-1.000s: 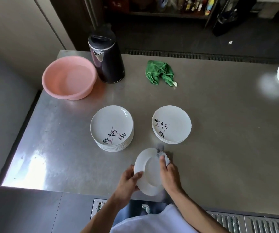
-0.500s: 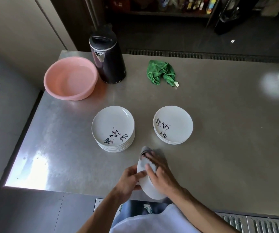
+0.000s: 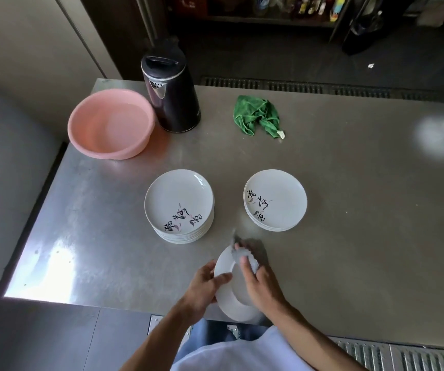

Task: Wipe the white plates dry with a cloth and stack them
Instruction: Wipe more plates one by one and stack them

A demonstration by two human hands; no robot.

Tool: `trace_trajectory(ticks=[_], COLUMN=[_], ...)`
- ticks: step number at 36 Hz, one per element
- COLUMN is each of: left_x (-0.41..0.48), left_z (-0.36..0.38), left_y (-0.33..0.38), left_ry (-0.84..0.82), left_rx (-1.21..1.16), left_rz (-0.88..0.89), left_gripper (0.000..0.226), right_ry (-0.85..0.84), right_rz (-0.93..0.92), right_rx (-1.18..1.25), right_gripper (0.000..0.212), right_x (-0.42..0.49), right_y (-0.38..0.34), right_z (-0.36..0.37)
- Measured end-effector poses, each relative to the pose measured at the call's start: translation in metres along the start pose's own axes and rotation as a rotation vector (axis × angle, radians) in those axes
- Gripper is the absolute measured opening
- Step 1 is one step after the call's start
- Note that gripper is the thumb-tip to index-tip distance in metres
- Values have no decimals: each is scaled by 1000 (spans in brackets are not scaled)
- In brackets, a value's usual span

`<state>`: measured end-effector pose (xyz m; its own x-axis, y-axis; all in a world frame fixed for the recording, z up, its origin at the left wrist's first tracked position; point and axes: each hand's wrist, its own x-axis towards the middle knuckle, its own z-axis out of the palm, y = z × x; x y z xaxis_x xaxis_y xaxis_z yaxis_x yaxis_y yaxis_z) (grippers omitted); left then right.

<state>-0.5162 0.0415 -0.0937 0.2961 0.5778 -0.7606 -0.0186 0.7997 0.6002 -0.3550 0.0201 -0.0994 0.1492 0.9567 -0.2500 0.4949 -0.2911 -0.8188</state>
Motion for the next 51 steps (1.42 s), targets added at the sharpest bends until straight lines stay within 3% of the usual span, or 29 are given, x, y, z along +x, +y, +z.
trace_trajectory(ticks=[3, 6, 8, 10, 12, 16, 18, 20, 23, 25, 29, 34, 36, 38, 41, 47, 49, 51], left_x=[-2, -1, 1, 2, 3, 5, 5, 5, 6, 8, 10, 5, 4, 4, 5, 5, 6, 7], left_z=[0, -1, -2, -2, -1, 1, 1, 1, -1, -2, -2, 0, 0, 0, 0, 4, 3, 2], left_y=[1, 0, -2, -3, -3, -2, -2, -4, -9, -11, -6, -4, -5, -5, -5, -3, -5, -8], left_ry=[-76, -87, -70, -52, -52, -57, -51, -47, 1, 17, 8, -70, -70, -52, -47, -55, -51, -33], left_rx=[19, 2, -24, -44, -39, -23, -24, -66, -159, -181, -121, -56, -52, -64, -74, -47, -62, -110], left_rz=[18, 13, -13, -28, -28, -20, -12, -8, -14, -18, -6, 15, 20, 10, -4, 25, 20, 20], left_gripper=[32, 31, 33, 39, 44, 45, 43, 45, 49, 51, 53, 46, 41, 41, 45, 32, 39, 46], right_ry=[-212, -260, -103, 27, 28, -160, -199, -133, -38, -7, -5, -246, -278, -180, -42, -288, -192, -39], right_rz=[-309, -378, -259, -10, 34, -355, -401, -259, 141, 226, 164, -333, -399, -277, 48, -370, -290, -43], right_rx=[-89, -188, -267, -235, -214, -248, -265, -295, -213, -124, -23, -141, -230, -281, -257, -263, -287, -251], right_gripper=[39, 45, 44, 41, 42, 47, 48, 47, 49, 48, 41, 41, 43, 44, 47, 46, 43, 43], right_x=[-3, 1, 8, 17, 18, 0, 1, 8, 19, 20, 13, 1, 4, 11, 22, 11, 17, 23], right_y=[-4, 5, 12, 11, 8, 5, 7, 11, 14, 12, 3, -6, -1, 5, 7, 6, 10, 12], right_z=[10, 8, 4, 1, 5, 12, 9, 4, -5, -10, -7, 10, 10, 6, 2, 6, 3, -1])
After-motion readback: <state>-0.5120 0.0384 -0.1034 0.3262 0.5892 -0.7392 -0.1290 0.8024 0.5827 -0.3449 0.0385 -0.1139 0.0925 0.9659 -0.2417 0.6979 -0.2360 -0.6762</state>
